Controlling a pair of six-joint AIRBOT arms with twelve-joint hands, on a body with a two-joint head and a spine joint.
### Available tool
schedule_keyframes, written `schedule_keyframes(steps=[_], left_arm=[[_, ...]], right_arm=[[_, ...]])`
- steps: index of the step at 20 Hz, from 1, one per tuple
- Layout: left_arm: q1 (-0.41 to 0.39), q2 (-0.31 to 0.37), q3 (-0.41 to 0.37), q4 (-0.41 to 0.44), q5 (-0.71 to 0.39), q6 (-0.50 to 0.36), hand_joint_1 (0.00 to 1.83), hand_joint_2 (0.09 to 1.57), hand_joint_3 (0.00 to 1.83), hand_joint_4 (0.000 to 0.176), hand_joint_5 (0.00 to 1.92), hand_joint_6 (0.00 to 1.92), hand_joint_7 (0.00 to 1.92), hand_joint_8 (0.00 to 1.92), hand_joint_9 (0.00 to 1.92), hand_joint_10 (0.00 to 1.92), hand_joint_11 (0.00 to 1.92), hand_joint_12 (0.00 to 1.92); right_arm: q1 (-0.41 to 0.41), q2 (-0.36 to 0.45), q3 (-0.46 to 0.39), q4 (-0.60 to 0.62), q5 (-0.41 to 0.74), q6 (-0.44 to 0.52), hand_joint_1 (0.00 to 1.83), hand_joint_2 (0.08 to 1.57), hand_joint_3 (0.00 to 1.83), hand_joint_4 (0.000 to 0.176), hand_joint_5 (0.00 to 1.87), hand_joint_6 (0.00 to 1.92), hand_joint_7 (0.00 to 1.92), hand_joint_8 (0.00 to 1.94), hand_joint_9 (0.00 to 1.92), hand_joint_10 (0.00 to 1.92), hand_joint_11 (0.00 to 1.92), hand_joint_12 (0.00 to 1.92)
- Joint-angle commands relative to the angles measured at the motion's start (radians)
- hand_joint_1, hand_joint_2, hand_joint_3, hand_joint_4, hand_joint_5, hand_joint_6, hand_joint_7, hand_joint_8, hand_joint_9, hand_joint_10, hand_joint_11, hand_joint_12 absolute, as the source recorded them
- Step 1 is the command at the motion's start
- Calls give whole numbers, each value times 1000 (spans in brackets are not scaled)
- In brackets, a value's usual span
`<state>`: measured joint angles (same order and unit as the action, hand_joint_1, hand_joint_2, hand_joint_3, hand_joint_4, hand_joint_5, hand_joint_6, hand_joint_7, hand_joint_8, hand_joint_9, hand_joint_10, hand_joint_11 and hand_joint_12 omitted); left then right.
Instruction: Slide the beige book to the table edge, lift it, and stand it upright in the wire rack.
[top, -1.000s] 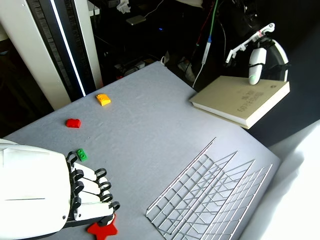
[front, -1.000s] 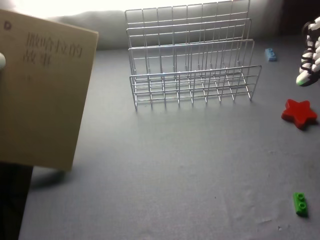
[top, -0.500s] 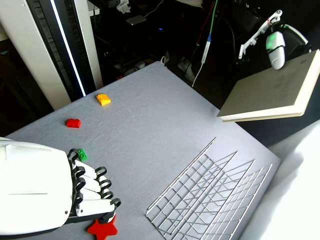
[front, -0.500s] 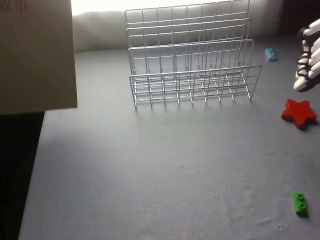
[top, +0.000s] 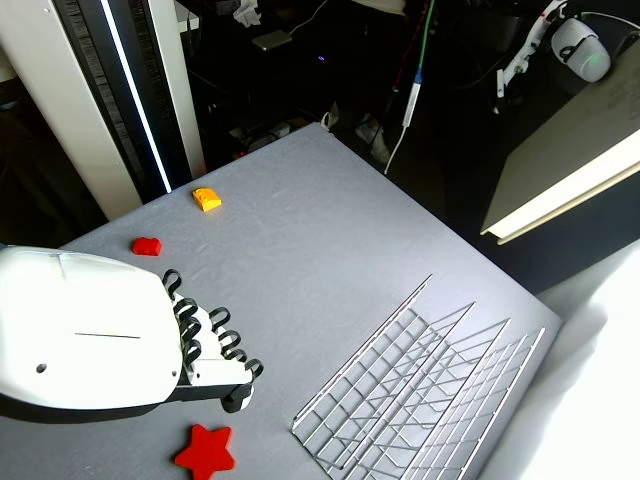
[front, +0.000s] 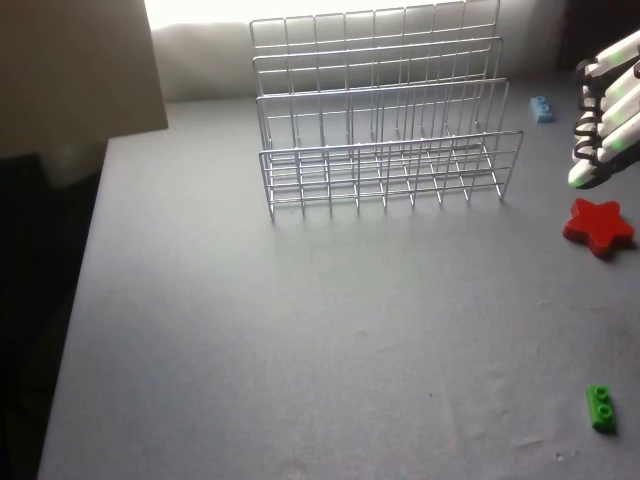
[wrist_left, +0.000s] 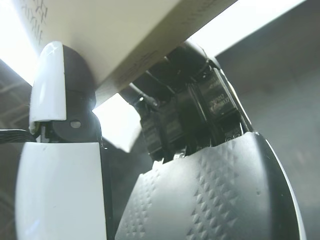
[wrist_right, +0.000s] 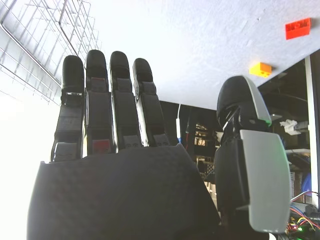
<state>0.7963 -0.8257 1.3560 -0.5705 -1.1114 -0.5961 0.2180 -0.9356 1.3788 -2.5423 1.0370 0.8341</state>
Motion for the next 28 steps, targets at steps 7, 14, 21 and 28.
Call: schedule_keyframes(steps=[7, 14, 21, 28], left_arm=[[-138, -43, 43, 172, -146, -31, 1488, 1144, 2, 0, 896, 989, 774, 1244, 833, 1269, 798, 1533], [-229, -98, 35, 299, -147, -46, 1488, 1148, 0, 0, 903, 976, 786, 1239, 842, 1263, 754, 1578], [-292, -202, 80, 340, -150, -46, 1467, 1150, 0, 0, 896, 1005, 776, 1245, 832, 1284, 809, 1490], [-328, -307, 134, 340, -149, -46, 1382, 1160, 2, 0, 905, 1017, 782, 1269, 845, 1335, 826, 1321]], right_arm=[[23, -4, 54, 23, -36, -29, 225, 1152, 3, 0, 332, 1, 363, 1, 360, 0, 0, 903], [39, -4, 31, -192, -143, 69, 245, 1142, 0, 0, 361, 5, 374, 3, 366, 2, 0, 947], [47, -4, 31, -470, -263, 578, 264, 1141, 0, 0, 358, 0, 379, 1, 383, 4, 0, 977], [35, -5, 35, -470, -280, 756, 264, 1145, 0, 0, 350, 0, 379, 2, 385, 1, 0, 1011]])
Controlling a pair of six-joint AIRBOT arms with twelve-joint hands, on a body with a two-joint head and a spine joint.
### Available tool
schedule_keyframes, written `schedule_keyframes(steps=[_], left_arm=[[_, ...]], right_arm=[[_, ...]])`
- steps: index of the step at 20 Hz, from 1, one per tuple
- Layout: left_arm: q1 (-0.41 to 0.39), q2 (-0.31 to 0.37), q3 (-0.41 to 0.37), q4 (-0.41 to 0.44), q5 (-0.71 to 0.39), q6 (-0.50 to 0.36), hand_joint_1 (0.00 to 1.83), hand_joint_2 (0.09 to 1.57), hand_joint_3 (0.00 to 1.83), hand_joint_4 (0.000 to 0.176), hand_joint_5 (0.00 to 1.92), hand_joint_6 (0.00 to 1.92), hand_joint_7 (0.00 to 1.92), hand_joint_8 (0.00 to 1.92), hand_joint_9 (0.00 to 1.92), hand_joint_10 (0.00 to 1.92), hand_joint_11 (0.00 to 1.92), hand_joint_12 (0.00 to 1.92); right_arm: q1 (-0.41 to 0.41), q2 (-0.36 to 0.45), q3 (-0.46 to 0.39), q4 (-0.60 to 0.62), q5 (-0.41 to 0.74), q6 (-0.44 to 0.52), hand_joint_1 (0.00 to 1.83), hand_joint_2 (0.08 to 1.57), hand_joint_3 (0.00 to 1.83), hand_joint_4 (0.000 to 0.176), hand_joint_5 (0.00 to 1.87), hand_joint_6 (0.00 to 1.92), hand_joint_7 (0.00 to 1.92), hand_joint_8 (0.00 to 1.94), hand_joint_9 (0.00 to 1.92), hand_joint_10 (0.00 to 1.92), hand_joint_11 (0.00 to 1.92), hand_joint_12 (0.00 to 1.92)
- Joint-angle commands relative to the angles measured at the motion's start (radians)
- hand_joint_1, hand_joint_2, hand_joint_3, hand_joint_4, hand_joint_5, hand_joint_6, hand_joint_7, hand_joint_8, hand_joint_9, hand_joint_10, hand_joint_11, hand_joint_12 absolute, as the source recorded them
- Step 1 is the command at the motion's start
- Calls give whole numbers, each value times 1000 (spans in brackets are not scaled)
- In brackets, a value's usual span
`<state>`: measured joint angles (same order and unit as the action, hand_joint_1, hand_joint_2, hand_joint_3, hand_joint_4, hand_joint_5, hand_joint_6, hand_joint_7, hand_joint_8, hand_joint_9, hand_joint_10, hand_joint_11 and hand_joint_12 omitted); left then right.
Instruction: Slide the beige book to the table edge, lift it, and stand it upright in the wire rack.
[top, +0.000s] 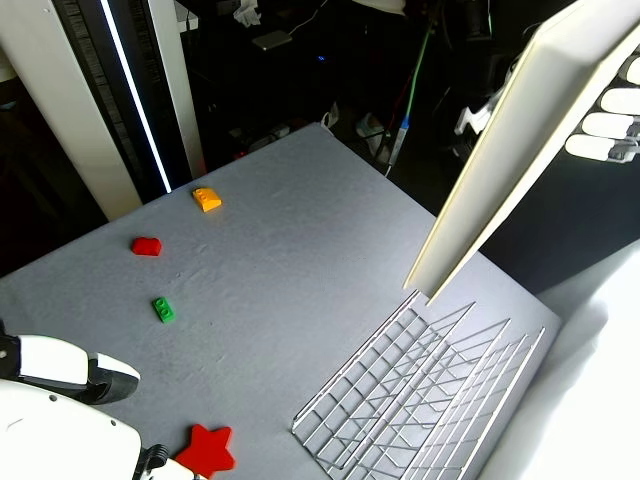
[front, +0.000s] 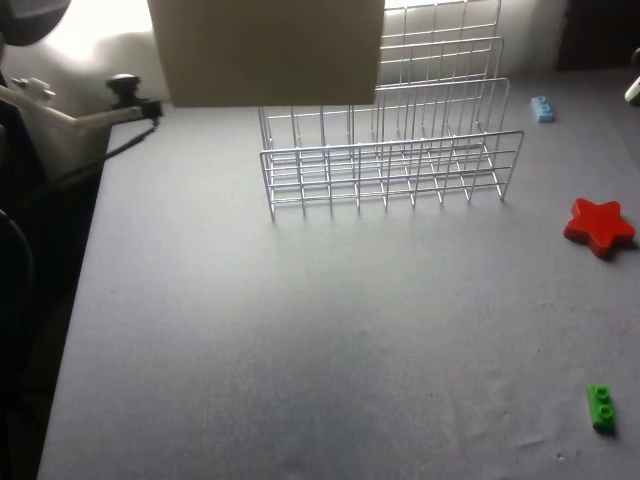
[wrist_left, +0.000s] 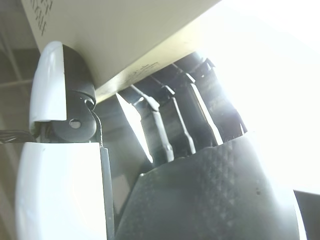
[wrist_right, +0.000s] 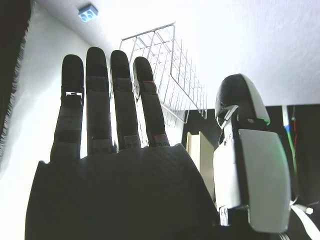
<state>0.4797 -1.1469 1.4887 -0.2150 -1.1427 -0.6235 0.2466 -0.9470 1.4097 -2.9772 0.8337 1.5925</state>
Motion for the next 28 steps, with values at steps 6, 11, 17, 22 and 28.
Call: schedule_keyframes(steps=[6, 11, 17, 22, 28], left_arm=[[-20, -81, 60, -18, -119, -19, 1492, 1133, 0, 0, 918, 953, 826, 1183, 875, 1218, 771, 1545], [-20, -142, 136, -24, -130, -22, 1462, 1151, 2, 0, 907, 990, 774, 1244, 811, 1305, 779, 1525], [-11, -189, 182, -24, -135, -28, 1358, 1187, 1, 0, 868, 1079, 733, 1331, 801, 1433, 752, 1365], [8, -241, 220, -24, -139, -31, 1458, 1166, 0, 0, 903, 981, 718, 1315, 800, 1332, 793, 1505], [6, -292, 279, -24, -143, -36, 1382, 1162, 1, 0, 901, 1011, 777, 1275, 848, 1346, 816, 1321]], right_arm=[[8, 1, 39, -35, -89, 45, 286, 1147, 0, 0, 355, 4, 374, 5, 381, 5, 0, 1027], [8, -1, 44, -35, -152, 45, 283, 1144, 0, 0, 358, 6, 378, 4, 387, 5, 0, 1033], [12, -9, 49, -35, -126, 94, 252, 1158, 3, 0, 356, 3, 372, 1, 369, 0, 0, 988], [22, -11, 49, -35, -109, 103, 255, 1141, 0, 0, 338, 0, 353, 1, 352, 1, 0, 937], [37, -23, 49, -35, -99, 66, 244, 1144, 1, 0, 355, 2, 365, 2, 358, 2, 0, 939]])
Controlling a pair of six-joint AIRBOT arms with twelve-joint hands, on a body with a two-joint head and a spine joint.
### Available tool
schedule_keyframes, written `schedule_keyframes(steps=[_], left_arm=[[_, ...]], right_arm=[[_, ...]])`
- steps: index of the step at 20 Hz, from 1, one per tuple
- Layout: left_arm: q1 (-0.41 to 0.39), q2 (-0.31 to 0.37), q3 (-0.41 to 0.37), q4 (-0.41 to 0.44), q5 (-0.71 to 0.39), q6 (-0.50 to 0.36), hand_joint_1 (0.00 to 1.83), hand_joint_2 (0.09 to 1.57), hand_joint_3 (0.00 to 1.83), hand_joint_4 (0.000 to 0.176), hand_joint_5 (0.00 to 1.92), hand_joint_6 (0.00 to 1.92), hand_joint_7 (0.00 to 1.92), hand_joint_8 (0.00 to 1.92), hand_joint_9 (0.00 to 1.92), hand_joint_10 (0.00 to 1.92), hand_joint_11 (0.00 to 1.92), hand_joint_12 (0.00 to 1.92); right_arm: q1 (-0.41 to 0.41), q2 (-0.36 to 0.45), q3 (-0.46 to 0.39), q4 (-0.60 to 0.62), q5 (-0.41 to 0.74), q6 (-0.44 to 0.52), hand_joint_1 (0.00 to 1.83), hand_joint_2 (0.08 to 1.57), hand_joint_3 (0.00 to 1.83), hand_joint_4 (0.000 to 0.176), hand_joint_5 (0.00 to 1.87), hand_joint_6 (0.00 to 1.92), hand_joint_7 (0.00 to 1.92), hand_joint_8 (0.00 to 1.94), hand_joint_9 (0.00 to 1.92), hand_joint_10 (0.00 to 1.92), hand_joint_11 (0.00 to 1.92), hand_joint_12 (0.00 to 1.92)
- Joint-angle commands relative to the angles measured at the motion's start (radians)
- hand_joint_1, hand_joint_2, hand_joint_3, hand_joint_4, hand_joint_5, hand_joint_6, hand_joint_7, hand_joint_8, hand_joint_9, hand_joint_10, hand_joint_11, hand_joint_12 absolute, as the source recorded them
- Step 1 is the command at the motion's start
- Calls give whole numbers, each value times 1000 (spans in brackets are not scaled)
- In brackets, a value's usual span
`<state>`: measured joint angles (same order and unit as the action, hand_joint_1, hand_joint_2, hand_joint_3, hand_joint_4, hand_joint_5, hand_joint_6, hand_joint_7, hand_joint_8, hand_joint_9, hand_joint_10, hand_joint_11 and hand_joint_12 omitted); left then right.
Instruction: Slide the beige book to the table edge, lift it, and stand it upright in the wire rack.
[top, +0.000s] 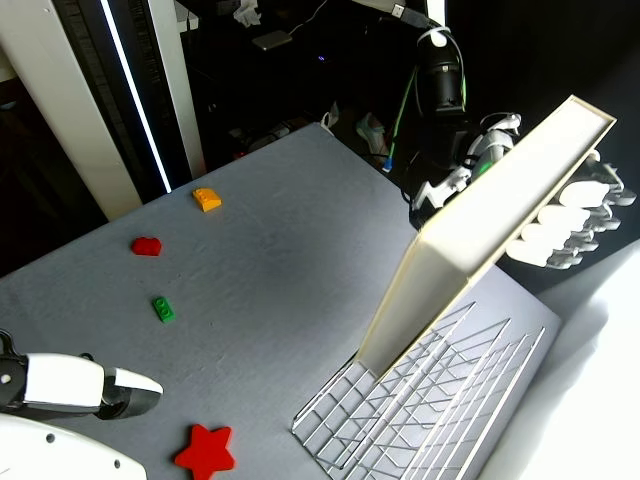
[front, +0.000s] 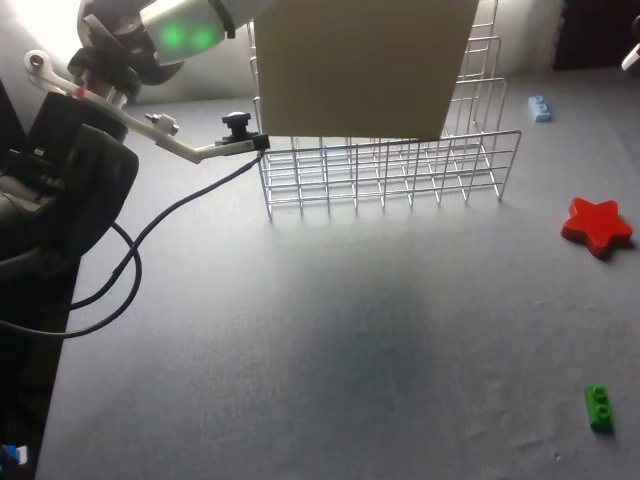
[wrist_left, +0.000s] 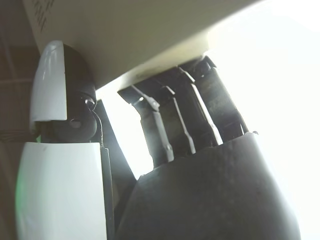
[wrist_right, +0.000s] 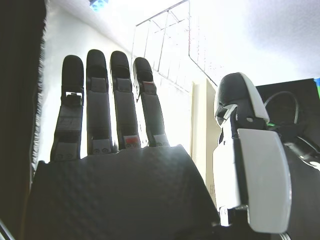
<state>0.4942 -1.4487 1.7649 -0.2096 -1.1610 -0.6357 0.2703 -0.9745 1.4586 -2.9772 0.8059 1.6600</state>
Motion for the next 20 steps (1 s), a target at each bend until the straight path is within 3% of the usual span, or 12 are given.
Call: schedule_keyframes(steps=[1, 2, 3, 4, 5, 6, 7, 9, 13, 16, 17, 20], left_arm=[[-8, 2, 15, -30, -125, -25, 1367, 1163, 0, 0, 905, 1015, 780, 1272, 852, 1354, 837, 1253], [-7, -6, 22, -30, -125, -25, 1363, 1163, 0, 0, 905, 1014, 781, 1277, 852, 1354, 841, 1239], [-5, -18, 32, -30, -125, -25, 1464, 1143, 5, 0, 892, 984, 794, 1233, 853, 1267, 803, 1489], [-4, -32, 42, -31, -125, -25, 1464, 1143, 5, 0, 892, 984, 794, 1233, 853, 1267, 803, 1489], [-1, -48, 52, -31, -125, -26, 1369, 1158, 0, 0, 900, 1012, 807, 1255, 857, 1345, 832, 1262], [3, -58, 55, -31, -125, -26, 1364, 1162, 1, 0, 904, 1009, 790, 1277, 849, 1356, 838, 1248], [9, -66, 56, -33, -125, -26, 1466, 1141, 0, 0, 917, 970, 803, 1215, 853, 1255, 823, 1453], [22, -81, 56, -49, -130, -24, 1486, 1151, 0, 0, 904, 996, 750, 1274, 814, 1290, 782, 1543], [47, -130, 86, -101, -148, -13, 1368, 1156, 0, 0, 936, 985, 796, 1253, 844, 1344, 825, 1270], [51, -161, 137, -102, -149, -12, 1483, 1147, 0, 0, 908, 978, 774, 1242, 825, 1279, 790, 1549], [51, -168, 151, -102, -149, -12, 1385, 1163, 2, 0, 891, 1031, 783, 1274, 835, 1353, 810, 1372], [63, -174, 166, -126, -155, -7, 1363, 1164, 1, 0, 908, 998, 780, 1290, 845, 1370, 835, 1305]], right_arm=[[15, 3, 0, -35, -68, -3, 238, 1145, 2, 0, 353, 1, 362, 1, 354, 1, 0, 933], [15, 3, 0, -35, -67, -3, 248, 1143, 1, 0, 348, 1, 359, 0, 353, 0, 0, 917], [15, 3, 0, -35, -65, -3, 275, 1135, 0, 0, 345, 0, 358, 0, 357, 1, 0, 932], [15, 3, 0, -35, -63, -5, 275, 1135, 0, 0, 345, 0, 358, 0, 357, 1, 0, 932], [15, 3, 0, -35, -63, -13, 261, 1142, 1, 0, 326, 0, 345, 0, 345, 0, 0, 905], [15, 3, 0, -35, -63, -17, 255, 1144, 2, 0, 329, 3, 348, 3, 345, 1, 0, 898], [13, 3, 0, -35, -61, -19, 255, 1145, 1, 0, 343, 6, 362, 6, 354, 4, 0, 918], [12, 3, 0, -35, -54, -20, 257, 1148, 2, 0, 343, 5, 363, 5, 357, 4, 0, 920], [12, 3, -1, -35, -53, -25, 230, 1156, 2, 0, 318, 1, 344, 0, 345, 1, 0, 918], [11, 3, -2, -35, -52, -29, 254, 1146, 0, 0, 351, 7, 363, 4, 363, 5, 0, 952], [11, 3, -2, -35, -52, -30, 242, 1151, 0, 0, 333, 2, 344, 1, 346, 2, 0, 914], [13, -8, -2, -35, -51, -32, 235, 1152, 0, 0, 341, 6, 363, 5, 358, 6, 0, 927]])
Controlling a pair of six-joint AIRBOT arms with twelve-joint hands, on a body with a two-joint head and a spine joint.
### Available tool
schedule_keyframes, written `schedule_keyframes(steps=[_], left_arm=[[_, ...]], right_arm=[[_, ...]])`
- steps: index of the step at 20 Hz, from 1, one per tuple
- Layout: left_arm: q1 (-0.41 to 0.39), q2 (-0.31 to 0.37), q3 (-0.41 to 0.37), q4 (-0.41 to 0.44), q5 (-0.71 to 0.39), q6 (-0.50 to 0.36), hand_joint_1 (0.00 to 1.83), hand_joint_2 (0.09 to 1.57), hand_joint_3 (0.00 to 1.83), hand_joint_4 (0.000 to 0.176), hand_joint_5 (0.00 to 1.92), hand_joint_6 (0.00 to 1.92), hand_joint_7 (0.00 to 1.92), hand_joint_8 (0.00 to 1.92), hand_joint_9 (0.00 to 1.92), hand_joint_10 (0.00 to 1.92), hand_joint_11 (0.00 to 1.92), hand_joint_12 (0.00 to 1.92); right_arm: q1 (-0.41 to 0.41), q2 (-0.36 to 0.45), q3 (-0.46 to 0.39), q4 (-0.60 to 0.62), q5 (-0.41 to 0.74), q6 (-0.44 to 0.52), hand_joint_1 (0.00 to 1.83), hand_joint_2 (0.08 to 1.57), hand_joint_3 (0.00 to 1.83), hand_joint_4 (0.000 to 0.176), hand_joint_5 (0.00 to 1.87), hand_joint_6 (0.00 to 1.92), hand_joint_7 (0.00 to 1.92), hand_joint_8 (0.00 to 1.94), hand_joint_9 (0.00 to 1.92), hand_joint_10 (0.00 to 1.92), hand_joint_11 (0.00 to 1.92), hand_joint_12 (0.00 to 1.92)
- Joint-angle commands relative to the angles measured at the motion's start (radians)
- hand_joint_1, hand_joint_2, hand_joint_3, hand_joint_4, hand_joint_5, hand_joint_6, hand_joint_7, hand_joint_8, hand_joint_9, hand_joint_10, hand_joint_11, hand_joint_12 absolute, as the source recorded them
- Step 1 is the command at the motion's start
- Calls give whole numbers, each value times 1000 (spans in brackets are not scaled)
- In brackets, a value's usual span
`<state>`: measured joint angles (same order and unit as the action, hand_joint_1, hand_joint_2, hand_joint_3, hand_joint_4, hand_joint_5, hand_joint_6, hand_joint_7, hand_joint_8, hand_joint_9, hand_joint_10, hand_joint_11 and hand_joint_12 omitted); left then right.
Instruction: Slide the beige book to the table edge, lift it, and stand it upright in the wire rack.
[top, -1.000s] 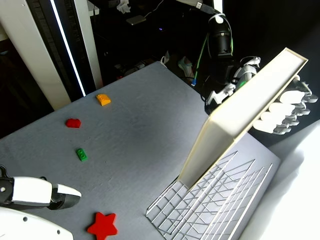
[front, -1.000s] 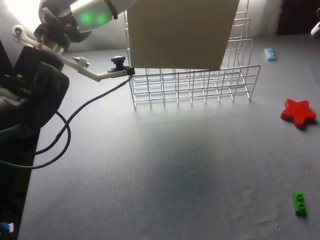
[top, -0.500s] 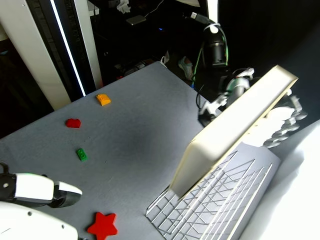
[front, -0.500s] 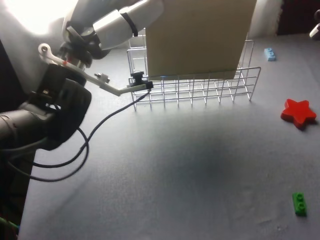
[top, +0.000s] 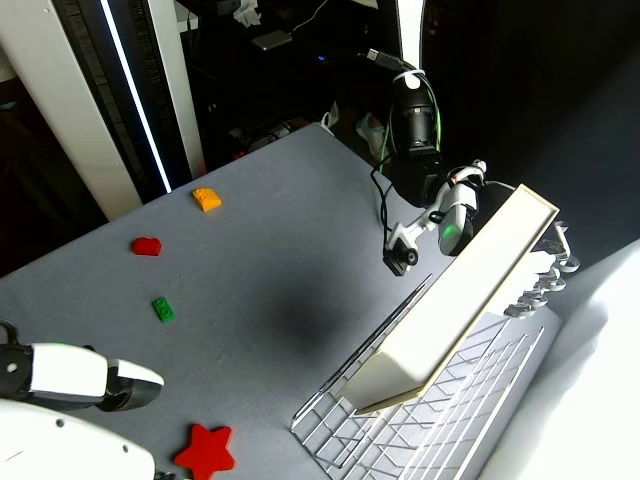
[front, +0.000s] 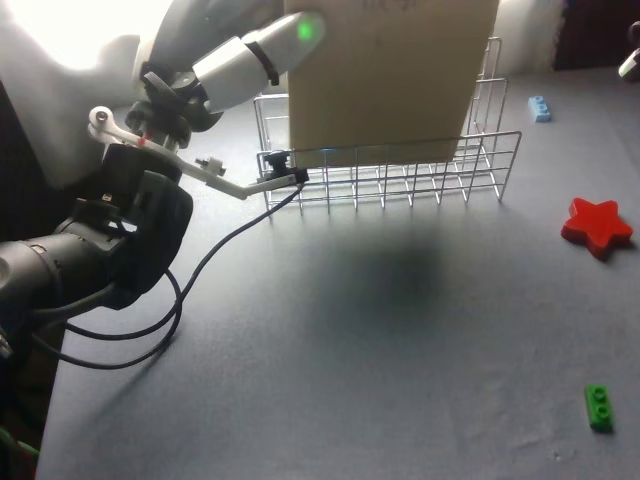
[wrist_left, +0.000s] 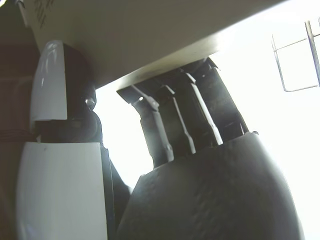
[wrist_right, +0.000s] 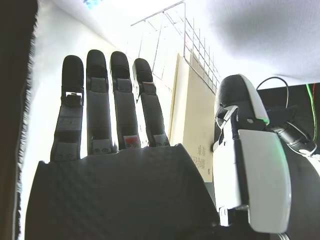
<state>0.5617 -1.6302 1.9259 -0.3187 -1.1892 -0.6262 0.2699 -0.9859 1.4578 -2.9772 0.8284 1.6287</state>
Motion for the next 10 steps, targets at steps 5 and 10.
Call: schedule_keyframes(steps=[5, 10], left_arm=[[22, -12, 12, -52, -135, -11, 1357, 1182, 1, 0, 847, 1106, 762, 1317, 821, 1402, 772, 1330], [37, -26, 5, -55, -138, -9, 1358, 1181, 0, 0, 852, 1081, 760, 1314, 829, 1412, 817, 1344]], right_arm=[[21, -4, -1, -35, -73, -3, 232, 1157, 1, 0, 334, 2, 353, 4, 352, 4, 0, 924], [21, -4, -1, -35, -69, -18, 230, 1154, 1, 0, 330, 0, 347, 0, 352, 1, 0, 935]])
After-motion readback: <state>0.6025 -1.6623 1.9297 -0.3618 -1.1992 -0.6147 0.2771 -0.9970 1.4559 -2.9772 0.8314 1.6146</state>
